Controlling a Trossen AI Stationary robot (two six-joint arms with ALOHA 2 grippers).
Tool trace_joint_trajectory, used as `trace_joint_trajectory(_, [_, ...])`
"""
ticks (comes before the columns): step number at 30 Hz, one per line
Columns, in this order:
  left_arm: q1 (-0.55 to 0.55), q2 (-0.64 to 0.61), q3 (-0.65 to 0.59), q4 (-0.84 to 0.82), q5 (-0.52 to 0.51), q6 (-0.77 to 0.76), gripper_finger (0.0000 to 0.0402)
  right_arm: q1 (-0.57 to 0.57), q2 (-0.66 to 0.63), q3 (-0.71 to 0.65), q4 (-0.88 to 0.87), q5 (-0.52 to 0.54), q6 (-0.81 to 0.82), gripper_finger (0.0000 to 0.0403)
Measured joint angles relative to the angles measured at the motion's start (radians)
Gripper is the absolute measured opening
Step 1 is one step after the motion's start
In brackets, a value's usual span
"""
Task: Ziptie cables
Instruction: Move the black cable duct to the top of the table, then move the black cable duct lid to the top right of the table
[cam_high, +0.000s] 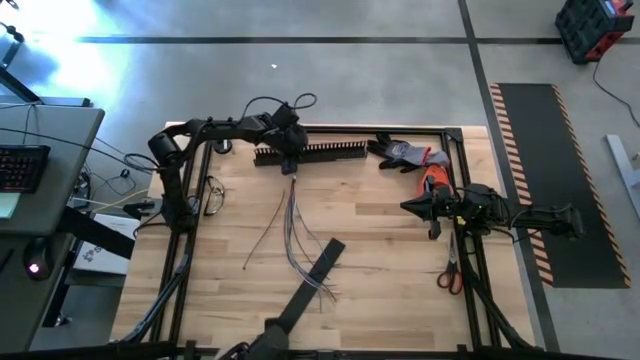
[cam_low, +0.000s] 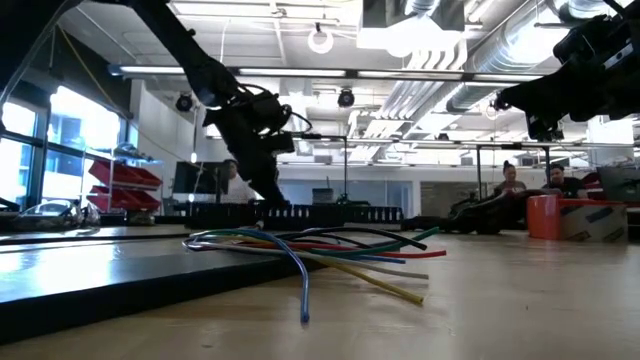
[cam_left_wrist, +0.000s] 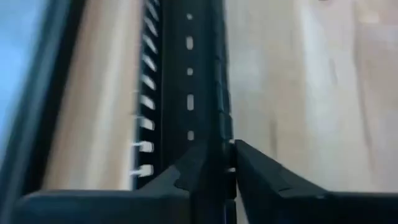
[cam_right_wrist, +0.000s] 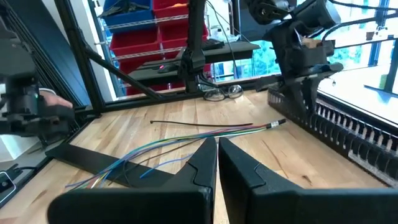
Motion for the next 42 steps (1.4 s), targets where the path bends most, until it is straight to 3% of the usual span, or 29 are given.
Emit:
trace_joint_trajectory(6, [0.000,-0.167,0.000,-0.013,-0.014,-0.044,0.0146,0.000,0.000,0.000,0.000,0.000,0.000,0.0000])
trace_joint_trajectory(10, [-0.019,-0.304,-0.022,-0.004,-0.002,-0.223,0.0158,0.000,0.000,0.000,0.000,0.000,0.000,0.0000])
trace_joint_trajectory(13, [-0.071,-0.386,-0.117,0.028,-0.019,-0.373,0.0158,0.000,0.000,0.000,0.000,0.000,0.000,0.0000])
trace_joint_trajectory(17, [-0.178,-0.471,-0.299,0.157,-0.145,-0.544,0.0158,0.000,0.000,0.000,0.000,0.000,0.000,0.0000])
trace_joint_trajectory(21, [-0.323,-0.532,-0.420,0.214,-0.170,-0.628,0.0158,0.000,0.000,0.000,0.000,0.000,0.000,0.0000])
trace_joint_trajectory(24, [-0.479,-0.566,-0.438,0.161,-0.216,-0.628,0.0158,0.000,0.000,0.000,0.000,0.000,0.000,0.0000])
trace_joint_trajectory(29, [-0.772,-0.552,-0.432,0.060,-0.483,-0.778,0.0159,0.000,0.000,0.000,0.001,0.000,0.000,0.0000])
trace_joint_trajectory(34, [-0.892,-0.545,-0.432,0.138,-0.672,-0.989,0.0159,0.000,0.000,0.000,0.000,0.000,0.000,0.0000])
trace_joint_trajectory(37, [-0.911,-0.545,-0.441,0.238,-0.700,-0.988,0.0159,0.000,0.000,0.000,0.000,0.000,0.000,0.0000])
trace_joint_trajectory(42, [-0.876,-0.545,-0.532,0.427,-0.578,-0.941,0.0167,0.000,0.000,0.000,0.000,0.000,0.000,0.0000])
